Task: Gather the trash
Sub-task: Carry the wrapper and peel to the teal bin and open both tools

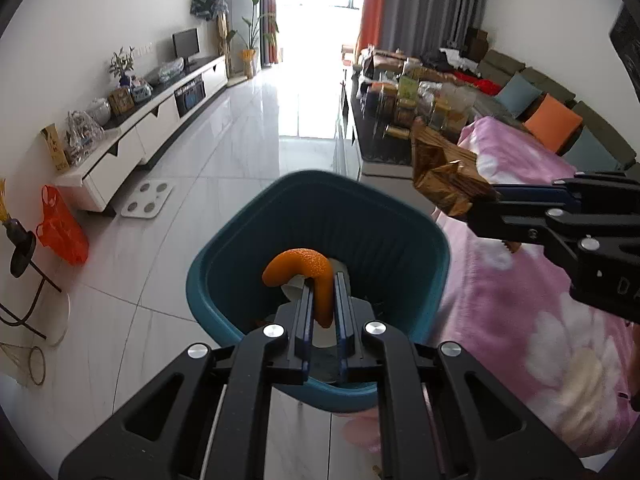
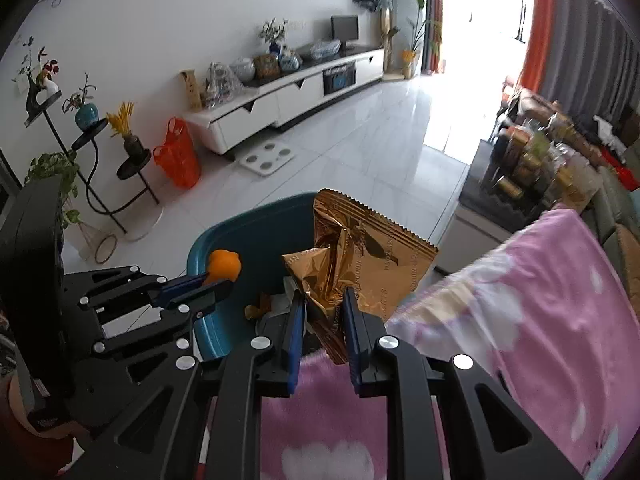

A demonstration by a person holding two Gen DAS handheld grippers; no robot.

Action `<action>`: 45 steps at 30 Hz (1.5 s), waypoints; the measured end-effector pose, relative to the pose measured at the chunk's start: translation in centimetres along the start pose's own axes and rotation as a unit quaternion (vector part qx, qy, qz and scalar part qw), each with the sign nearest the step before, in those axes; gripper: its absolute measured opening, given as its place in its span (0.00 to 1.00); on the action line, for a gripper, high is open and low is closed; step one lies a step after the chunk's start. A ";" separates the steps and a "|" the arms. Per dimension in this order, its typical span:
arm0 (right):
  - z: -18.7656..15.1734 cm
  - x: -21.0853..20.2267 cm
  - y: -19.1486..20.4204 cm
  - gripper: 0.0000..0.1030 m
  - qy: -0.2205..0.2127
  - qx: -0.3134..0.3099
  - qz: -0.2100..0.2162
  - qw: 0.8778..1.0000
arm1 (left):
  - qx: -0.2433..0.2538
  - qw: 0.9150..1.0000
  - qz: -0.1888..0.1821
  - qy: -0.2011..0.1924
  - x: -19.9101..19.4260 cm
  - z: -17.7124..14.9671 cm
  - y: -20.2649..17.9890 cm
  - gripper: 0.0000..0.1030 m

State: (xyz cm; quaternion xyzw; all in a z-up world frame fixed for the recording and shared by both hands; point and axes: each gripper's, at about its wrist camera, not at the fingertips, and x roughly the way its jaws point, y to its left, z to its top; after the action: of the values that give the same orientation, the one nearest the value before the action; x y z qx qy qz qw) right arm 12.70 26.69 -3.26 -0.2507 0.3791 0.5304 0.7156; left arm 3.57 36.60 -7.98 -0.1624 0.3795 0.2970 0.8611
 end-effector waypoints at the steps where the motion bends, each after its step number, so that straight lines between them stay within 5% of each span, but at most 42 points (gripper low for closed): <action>1: 0.1 0.6 -0.1 0.17 0.006 -0.001 -0.001 1.000 | 0.000 1.000 0.001 0.004 0.8 0.1 0.0 0.10; 23: 2.5 10.0 0.2 0.18 0.135 -0.033 0.030 0.990 | 0.003 0.997 0.012 0.072 11.7 1.8 -1.0 0.10; 45: 2.6 10.6 -0.5 0.26 0.152 -0.017 0.068 0.986 | 0.000 0.997 0.007 0.073 11.8 0.9 -0.3 0.18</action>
State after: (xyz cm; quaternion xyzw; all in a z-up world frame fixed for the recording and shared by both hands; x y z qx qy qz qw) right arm 15.46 34.58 -10.30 -0.3141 0.4907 0.5397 0.6076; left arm 10.56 41.36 -16.20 -0.1810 0.4421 0.2906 0.8291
